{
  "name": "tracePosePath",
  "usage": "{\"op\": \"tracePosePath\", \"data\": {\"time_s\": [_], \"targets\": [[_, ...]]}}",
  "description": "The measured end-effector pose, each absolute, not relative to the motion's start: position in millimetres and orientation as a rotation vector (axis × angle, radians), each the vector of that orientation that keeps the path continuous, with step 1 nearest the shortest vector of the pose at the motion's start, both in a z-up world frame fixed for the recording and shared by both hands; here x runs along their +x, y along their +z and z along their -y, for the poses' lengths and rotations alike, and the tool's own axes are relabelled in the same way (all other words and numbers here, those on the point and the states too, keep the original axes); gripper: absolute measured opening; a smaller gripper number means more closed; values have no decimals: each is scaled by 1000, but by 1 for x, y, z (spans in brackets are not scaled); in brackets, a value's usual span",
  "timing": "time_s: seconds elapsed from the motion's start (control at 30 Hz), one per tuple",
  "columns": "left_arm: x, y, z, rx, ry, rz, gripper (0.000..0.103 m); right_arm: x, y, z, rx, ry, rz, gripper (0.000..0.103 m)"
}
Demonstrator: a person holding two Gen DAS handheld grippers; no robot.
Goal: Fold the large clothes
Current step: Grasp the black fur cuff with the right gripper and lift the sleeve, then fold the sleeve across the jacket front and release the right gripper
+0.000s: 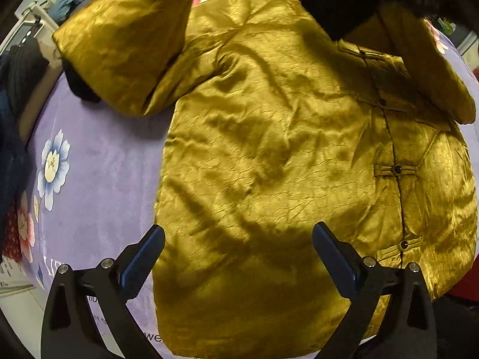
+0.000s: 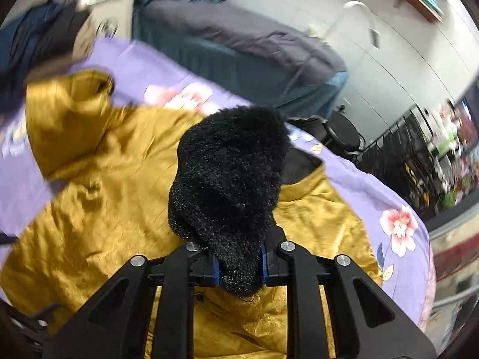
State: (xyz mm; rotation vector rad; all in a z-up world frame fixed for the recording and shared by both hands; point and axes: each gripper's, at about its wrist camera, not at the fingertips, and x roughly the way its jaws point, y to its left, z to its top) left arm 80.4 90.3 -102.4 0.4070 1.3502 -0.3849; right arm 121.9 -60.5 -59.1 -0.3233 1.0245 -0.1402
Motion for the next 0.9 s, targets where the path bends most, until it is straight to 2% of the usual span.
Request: {"op": "tracePosePath", "data": {"time_s": [0.07,0.17,0.23,0.27,0.4,0.53,0.6,0.67,0.77,0.9], "targets": [[78,-101,-101,399,-374,-1357,97,121,-74,48,-360,-113,-1052,21],[77,-101,-110,390,-362,-1367,97,119,-95,32,-416,-89,-1089,30],[76,-100,-113,388,-357,-1368,97,114,-105,23,-440,-71,-1122,45],[76,-99,-117,386,-356,-1368,97,111,-110,18,-459,-58,-1138,58],[75,-99,-120,388,-353,-1369,97,94,-121,0,-578,-6,-1132,70],[86,-104,-106,395,-350,-1370,97,72,-123,4,-568,31,-1144,74],[88,-104,-104,398,-347,-1371,97,63,-117,6,-532,62,-1129,81],[92,-104,-102,402,-343,-1373,97,52,-111,5,-549,88,-1091,84],[99,-103,-96,401,-331,-1369,97,40,-107,6,-562,94,-1068,84],[110,-99,-92,396,-326,-1354,97,33,-101,26,-438,61,-1085,84]]}}
